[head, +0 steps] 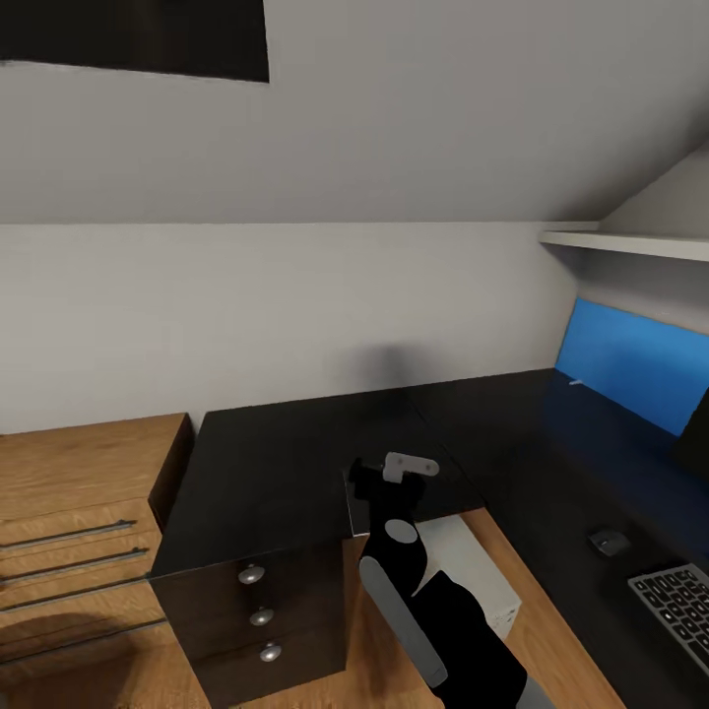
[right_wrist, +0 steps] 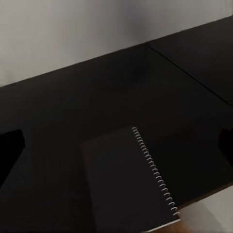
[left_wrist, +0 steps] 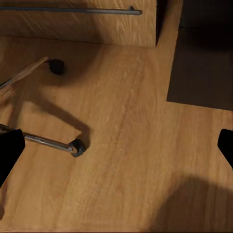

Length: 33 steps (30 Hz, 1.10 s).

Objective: In the bedroom, organize the workspace by keeping the computer under the desk, ensuring the monitor is on the desk, placing the keyboard on the desk next to the monitor, placing the mouse on the desk next to the keyboard, moving the folder from the swivel chair onto the desk next to the mouse, stacking the notebook on top of the folder with the pen on top of the notebook, and positioning the swivel chair next to the desk.

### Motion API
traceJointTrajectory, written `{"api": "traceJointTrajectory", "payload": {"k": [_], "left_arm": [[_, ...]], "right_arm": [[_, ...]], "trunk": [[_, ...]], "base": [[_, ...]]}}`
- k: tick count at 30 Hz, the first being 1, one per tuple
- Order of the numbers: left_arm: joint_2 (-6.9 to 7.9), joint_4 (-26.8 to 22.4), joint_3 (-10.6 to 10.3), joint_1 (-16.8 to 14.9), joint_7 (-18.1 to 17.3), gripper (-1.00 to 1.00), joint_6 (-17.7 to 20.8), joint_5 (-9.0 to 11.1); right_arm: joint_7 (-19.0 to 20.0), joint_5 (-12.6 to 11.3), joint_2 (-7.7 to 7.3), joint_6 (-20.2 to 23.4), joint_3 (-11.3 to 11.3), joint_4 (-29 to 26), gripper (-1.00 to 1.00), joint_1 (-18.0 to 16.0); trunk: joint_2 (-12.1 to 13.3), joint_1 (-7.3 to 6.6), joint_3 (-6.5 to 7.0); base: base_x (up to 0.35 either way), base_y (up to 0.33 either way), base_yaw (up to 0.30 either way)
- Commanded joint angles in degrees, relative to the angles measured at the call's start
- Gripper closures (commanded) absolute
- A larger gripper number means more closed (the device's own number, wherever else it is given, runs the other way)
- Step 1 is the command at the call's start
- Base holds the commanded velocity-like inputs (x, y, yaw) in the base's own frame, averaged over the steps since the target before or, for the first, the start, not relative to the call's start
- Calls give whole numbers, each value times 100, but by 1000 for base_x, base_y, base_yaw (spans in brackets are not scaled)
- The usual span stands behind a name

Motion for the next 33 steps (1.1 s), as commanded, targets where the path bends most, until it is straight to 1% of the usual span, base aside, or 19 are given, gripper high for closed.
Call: {"api": "traceJointTrajectory", "payload": {"k": [1,5,7,8,12,13,14,16,20,24,25,27,28,29,31,32,33], "left_arm": [[14,6,-22,-5,-36,-100,9,55],[42,2,-24,-5,-264,-100,148,151],[66,-4,-26,-5,-483,-100,274,277],[125,-6,-27,-5,-635,-100,375,379],[300,-14,-28,-5,-971,-100,643,582],[383,-21,-28,-5,-1173,-100,808,684],[474,-33,-28,-5,-1484,-100,1045,837],[513,-38,-28,-5,-1656,-100,1148,928],[557,-44,-28,-5,-1870,-100,1271,1053],[571,-46,-28,-5,-1940,-100,1303,1096],[565,-46,-28,-5,-1955,-100,1310,1111],[557,-47,-31,-5,-1959,-100,1309,1113],[549,-47,-33,-5,-1963,-100,1307,1116],[540,-47,-36,-5,-1964,-100,1307,1119],[537,-47,-36,-5,-1965,-100,1307,1120],[536,-47,-36,-5,-1966,-100,1306,1120],[535,-47,-37,-5,-1968,-100,1306,1121]], "right_arm": [[3,-27,-25,34,8,-9,-100,-6],[154,-32,-97,43,6,-14,-100,-6],[250,-34,-128,49,-2,-19,-100,-6],[293,-35,-147,52,-9,-20,-100,-6],[378,-38,-201,54,-22,-22,-100,-6],[437,-38,-233,53,-31,-22,-100,-6],[554,-37,-291,46,-47,-26,-100,-6],[617,-37,-335,43,-52,-31,-100,-6],[691,-31,-408,38,-51,-38,-100,-6],[736,-24,-462,32,-59,-18,-100,-6],[857,-32,-604,25,-93,12,-100,-6],[947,-42,-660,16,-157,20,-100,-6],[1063,-84,-694,0,-304,35,-100,-6],[1347,-358,-732,-17,-822,93,-100,-6],[1490,-597,-749,-18,-1072,111,-100,-6],[1627,-915,-769,-15,-1285,123,-100,-6],[1686,-1099,-789,-13,-1378,125,-100,-6]], "trunk": [[-4,0,-11],[-4,0,-31],[-4,0,-43],[-4,0,-49],[-4,0,-73],[-4,0,-79],[-4,0,-82],[-4,0,-87],[-4,0,-91],[-4,0,-93],[-4,0,-93],[-4,0,-93],[-4,0,-93],[-4,0,-93],[-4,0,-93],[-4,0,-93],[-4,0,-93]], "base": [[0,0,227],[0,0,223],[0,0,213],[0,0,207],[0,0,204],[0,0,184],[0,0,101],[0,0,73],[0,0,37],[0,0,12],[0,0,2],[0,0,2],[0,0,0],[0,0,0],[0,0,0],[0,0,0],[0,0,0]]}}
